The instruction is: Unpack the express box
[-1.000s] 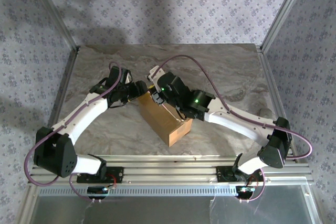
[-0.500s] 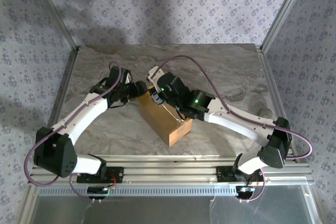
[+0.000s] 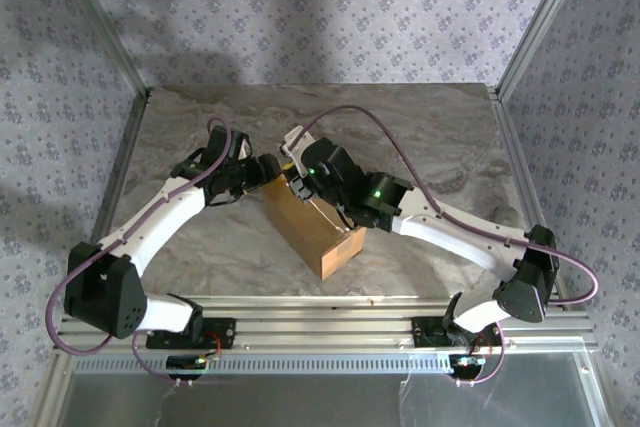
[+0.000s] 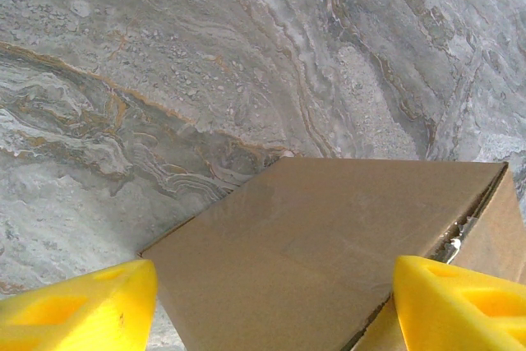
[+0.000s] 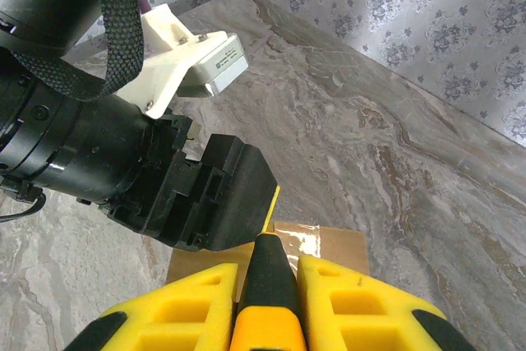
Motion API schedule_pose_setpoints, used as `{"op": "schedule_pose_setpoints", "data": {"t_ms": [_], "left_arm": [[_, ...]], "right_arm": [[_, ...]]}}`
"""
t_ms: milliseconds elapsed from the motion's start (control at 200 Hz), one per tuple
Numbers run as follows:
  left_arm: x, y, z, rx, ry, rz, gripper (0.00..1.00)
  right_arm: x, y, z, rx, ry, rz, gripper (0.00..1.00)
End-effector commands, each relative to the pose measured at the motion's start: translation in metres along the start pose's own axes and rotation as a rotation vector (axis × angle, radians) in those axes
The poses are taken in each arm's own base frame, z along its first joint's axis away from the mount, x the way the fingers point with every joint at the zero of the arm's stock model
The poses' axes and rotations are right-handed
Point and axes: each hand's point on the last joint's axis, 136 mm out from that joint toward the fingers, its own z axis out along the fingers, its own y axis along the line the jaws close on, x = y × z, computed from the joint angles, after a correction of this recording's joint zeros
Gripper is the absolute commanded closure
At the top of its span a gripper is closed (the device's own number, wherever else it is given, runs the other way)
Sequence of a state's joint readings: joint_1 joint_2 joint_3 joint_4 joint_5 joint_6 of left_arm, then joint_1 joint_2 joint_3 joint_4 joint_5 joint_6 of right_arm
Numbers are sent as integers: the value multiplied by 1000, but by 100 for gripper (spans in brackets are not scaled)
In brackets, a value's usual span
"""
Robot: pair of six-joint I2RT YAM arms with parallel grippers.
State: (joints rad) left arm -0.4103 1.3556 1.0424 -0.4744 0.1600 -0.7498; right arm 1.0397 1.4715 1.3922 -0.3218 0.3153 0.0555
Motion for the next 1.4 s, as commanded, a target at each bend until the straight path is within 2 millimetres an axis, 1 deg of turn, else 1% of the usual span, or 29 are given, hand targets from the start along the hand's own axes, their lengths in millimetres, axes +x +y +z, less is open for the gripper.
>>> {"op": "schedule_pose_setpoints", "data": {"t_ms": [0,340,665,775,975,1254,1394], "left_arm": [[2,12,-6,-57,3,-10,26],[1,11,-7,-54,0,-12,26],[1,11,-9,-53,-2,-11,26],[1,11,-8,-53,-1,-10,26],[1,11,-8,-52,-1,-9,26],[1,11,-8,-54,0,-10,26],[1,12,-7,-55,1,-12,26]], "right_arm": [[-17,-3,-13,5,-45,-8,100],[-11,-8,-5,22,-28,-12,100],[-1,-8,5,24,3,-16,100],[-2,-6,4,16,1,-14,100],[-10,-1,-3,6,-18,-21,100],[-5,-1,-1,14,-5,-24,100],[-8,0,-3,12,-11,-25,100]]}}
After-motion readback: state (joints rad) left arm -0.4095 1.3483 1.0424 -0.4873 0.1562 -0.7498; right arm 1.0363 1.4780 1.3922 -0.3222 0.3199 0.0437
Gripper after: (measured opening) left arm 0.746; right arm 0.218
